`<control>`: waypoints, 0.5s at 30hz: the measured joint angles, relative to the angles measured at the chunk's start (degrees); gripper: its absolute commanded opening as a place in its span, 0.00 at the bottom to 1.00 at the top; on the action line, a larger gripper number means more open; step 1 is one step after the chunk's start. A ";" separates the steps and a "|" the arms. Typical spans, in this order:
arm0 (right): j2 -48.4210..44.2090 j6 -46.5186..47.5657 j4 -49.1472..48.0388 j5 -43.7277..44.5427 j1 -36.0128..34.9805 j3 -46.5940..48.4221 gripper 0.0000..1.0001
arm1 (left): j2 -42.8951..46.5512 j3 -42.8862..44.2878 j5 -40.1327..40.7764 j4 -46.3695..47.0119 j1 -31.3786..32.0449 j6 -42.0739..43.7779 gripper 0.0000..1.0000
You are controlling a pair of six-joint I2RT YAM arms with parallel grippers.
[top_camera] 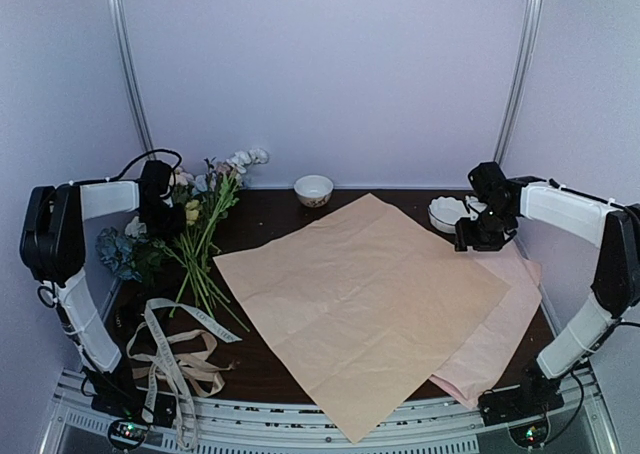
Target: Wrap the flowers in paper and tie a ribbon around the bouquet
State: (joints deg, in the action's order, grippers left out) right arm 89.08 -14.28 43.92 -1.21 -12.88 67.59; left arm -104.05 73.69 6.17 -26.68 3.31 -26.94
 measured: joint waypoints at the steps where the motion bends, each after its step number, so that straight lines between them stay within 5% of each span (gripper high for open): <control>1: 0.00 0.07 0.02 0.00 0.00 0.07 0.58 | -0.37 0.00 0.17 -0.07 -0.13 0.00 0.29; 8: 0.59 0.61 0.28 0.00 0.00 0.72 0.59 | -4.44 1.01 0.00 0.26 -0.48 -0.07 0.27; 13: 0.76 0.63 0.61 0.00 0.00 0.76 0.59 | -5.07 1.05 -0.35 0.76 -0.50 -0.46 0.00; 15: 0.83 0.63 0.92 0.00 0.00 0.96 0.59 | -5.07 1.16 -0.55 0.96 -0.48 -0.46 0.00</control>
State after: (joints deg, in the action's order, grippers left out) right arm 89.91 -13.65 44.84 -1.21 -12.88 68.55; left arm -109.12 74.85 5.63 -25.71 2.83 -27.40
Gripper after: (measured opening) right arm 0.586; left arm 0.034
